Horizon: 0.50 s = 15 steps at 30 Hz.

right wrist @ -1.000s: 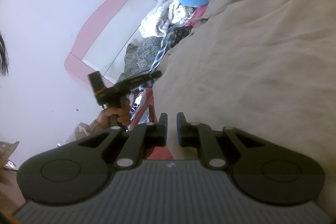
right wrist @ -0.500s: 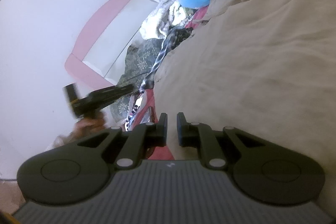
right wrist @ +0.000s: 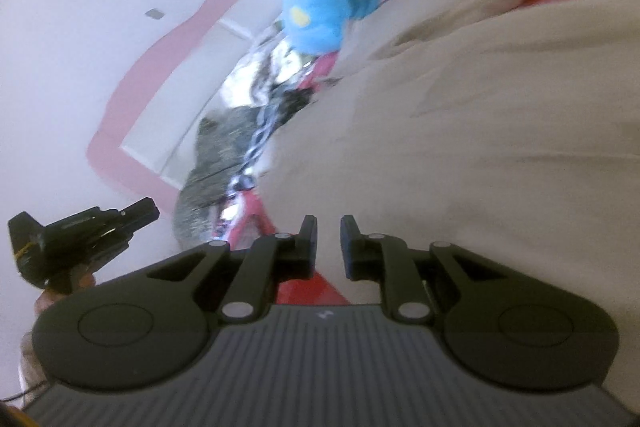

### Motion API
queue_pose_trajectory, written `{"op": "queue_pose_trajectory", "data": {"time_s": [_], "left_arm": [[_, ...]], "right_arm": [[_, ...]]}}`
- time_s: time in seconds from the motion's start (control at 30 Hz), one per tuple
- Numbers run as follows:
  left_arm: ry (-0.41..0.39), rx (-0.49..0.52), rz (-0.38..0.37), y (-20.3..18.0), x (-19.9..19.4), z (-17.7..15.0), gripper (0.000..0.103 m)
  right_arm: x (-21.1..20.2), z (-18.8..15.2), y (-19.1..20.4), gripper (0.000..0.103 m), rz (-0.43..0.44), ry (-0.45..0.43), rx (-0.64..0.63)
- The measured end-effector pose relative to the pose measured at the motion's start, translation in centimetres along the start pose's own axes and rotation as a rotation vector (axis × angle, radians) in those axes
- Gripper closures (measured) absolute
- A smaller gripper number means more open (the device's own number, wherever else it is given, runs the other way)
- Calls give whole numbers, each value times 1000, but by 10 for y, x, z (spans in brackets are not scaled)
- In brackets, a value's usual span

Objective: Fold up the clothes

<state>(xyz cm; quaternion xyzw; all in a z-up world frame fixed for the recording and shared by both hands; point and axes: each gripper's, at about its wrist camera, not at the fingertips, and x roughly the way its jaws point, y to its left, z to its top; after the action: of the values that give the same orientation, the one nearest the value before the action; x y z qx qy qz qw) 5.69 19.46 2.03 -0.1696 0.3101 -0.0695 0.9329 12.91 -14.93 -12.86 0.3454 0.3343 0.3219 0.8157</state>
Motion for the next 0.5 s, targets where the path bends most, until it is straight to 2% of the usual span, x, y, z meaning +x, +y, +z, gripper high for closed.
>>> {"op": "queue_pose_trajectory", "data": {"time_s": [0.1,0.2,0.3,0.5], "left_arm": [[57,51,-81,-40,33,-33,82],[119,78,-139,-73,67,-62,81],[147,92,-151,-91,94,-80,81],[125,121,-153,-97,117,-91,80]], "right_arm": [[-38,-7,-16,90,-112,-55,3],[-85,-19,-37,93,-177,-129,38],[-146,-33,-53,93,-245,-226,37],[-289,-65,-90,93,-490,-488,75]]}}
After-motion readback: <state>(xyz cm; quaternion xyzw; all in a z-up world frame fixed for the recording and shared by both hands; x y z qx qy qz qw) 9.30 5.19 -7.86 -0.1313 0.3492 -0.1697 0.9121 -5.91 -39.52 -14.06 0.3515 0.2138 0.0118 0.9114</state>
